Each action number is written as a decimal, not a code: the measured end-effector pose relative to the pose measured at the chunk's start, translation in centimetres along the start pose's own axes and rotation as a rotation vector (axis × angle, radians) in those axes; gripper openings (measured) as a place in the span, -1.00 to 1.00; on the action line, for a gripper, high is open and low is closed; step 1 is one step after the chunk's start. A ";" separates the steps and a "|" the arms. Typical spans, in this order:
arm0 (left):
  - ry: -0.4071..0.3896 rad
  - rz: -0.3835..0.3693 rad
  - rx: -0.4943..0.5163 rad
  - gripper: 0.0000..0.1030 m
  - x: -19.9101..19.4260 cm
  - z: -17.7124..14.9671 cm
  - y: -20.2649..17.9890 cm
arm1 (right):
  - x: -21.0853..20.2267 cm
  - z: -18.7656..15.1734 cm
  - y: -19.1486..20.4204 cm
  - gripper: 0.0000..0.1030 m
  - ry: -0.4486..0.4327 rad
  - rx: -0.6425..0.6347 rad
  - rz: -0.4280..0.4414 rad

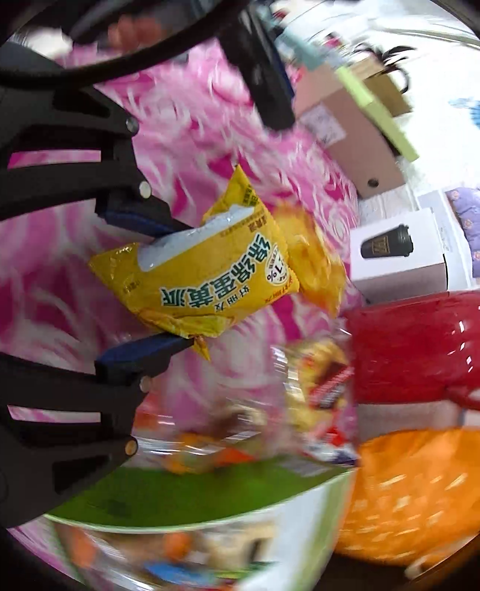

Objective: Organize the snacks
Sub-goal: 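Grasp the large yellow bag with the right gripper while the left grasps the yellow bread packet, then lift both yellow bags and carry them toward the box, then open both grippers over the box to drop the yellow bags, then move both grippers back toward the remaining loose snacks beside the box, then grasp a small clear snack packet with the left gripper while the right grasps a red-labelled packet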

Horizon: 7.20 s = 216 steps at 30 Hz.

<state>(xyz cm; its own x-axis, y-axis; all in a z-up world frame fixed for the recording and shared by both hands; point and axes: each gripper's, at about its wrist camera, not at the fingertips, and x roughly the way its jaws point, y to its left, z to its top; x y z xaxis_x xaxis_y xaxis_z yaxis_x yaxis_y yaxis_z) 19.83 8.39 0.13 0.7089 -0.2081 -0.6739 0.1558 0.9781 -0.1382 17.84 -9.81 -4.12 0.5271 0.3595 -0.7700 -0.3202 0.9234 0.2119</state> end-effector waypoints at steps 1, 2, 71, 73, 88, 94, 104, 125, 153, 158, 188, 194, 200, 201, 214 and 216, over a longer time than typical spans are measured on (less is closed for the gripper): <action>-0.001 -0.003 0.020 0.87 0.1 -0.1 -0.5 | -0.4 -0.7 0.4 0.02 0.005 0.003 0.017; -0.002 0.000 0.031 0.87 0.2 -0.1 -0.8 | -0.8 -1.6 0.8 0.02 0.013 0.002 0.032; 0.066 0.076 0.022 0.61 -2.5 -7.3 -1.5 | -3.3 -8.0 6.9 0.55 0.046 -0.308 -0.061; 0.081 0.059 0.027 0.59 -1.8 -7.4 -1.5 | -3.5 -8.1 6.9 0.40 0.043 -0.283 -0.051; 0.108 0.011 0.055 -0.29 -1.5 -7.8 -2.6 | -7.5 -8.1 5.8 -0.12 -0.037 -0.190 -0.012; 0.009 -0.079 0.111 -0.30 -4.6 -4.8 -6.6 | -12.7 -6.9 3.0 -0.12 -0.177 -0.117 -0.060; -0.086 -0.246 0.271 -0.29 -5.4 1.6 -17.9 | -18.4 -4.6 -7.8 -0.11 -0.327 0.087 -0.312; -0.048 -0.227 0.287 0.87 2.4 3.7 -25.2 | -13.6 -3.5 -15.6 0.93 -0.308 0.014 -0.491; -0.171 -0.084 0.197 0.87 -6.8 2.7 -16.5 | -17.2 -4.6 -5.2 0.93 -0.345 -0.038 -0.411; -0.147 -0.036 0.120 0.87 -6.9 1.8 -11.9 | -16.8 -6.3 -4.1 0.99 -0.351 0.043 -0.290; -0.045 -0.125 0.085 0.85 -1.5 1.1 -5.2 | -1.5 -5.7 -1.9 -0.64 -0.121 0.322 -0.279; 0.033 -0.236 0.142 0.72 3.2 1.7 -10.4 | -5.0 -9.6 -2.5 -0.80 -0.107 0.204 -0.282; 0.123 -0.325 0.117 0.44 8.7 2.3 -14.7 | -7.1 -12.0 -4.9 -0.82 -0.092 0.183 -0.363; 0.147 -0.325 0.113 0.33 9.7 2.4 -15.2 | -7.3 -12.0 -5.4 -0.82 -0.091 0.189 -0.359; 0.183 -0.316 0.126 -0.56 8.6 -0.1 -12.6 | -6.9 -9.0 -4.5 -0.14 -0.148 0.242 -0.213; 0.180 -0.308 0.143 -0.56 7.6 -0.7 -12.3 | -6.1 -8.1 -4.1 -0.14 -0.153 0.241 -0.212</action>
<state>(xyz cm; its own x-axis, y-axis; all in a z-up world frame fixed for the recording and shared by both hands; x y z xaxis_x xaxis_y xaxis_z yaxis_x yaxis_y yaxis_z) 22.78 -5.20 -3.79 0.4841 -0.4748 -0.7350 0.4460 0.8566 -0.2595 9.57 -16.85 -5.13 0.6799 0.1555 -0.7167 -0.0058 0.9784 0.2068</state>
